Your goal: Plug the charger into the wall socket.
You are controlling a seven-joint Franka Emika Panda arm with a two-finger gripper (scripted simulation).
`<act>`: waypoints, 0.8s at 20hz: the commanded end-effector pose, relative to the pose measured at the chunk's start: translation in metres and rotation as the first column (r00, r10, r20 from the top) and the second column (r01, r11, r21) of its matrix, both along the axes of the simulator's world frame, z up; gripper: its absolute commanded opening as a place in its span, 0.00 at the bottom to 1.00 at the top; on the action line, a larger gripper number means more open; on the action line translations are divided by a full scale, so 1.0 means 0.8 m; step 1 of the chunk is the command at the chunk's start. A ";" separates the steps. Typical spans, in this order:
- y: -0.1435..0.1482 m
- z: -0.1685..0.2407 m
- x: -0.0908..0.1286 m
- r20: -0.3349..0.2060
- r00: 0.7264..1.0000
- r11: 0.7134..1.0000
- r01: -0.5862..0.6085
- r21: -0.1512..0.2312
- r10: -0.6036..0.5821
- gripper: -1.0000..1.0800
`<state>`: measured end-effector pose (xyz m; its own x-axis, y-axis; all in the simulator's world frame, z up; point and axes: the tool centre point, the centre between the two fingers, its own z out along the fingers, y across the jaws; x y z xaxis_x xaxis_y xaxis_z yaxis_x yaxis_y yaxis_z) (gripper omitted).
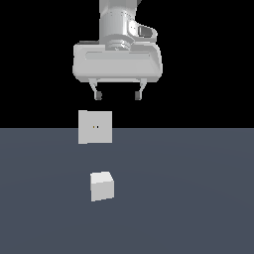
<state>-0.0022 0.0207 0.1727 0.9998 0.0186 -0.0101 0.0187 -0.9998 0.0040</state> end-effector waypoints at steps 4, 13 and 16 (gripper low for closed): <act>0.000 -0.001 -0.001 0.001 1.000 1.000 -0.003 0.000 0.003 0.96; 0.007 -0.022 -0.024 0.018 0.999 0.999 -0.051 0.003 0.051 0.96; 0.010 -0.035 -0.037 0.028 0.996 0.997 -0.080 0.004 0.080 0.96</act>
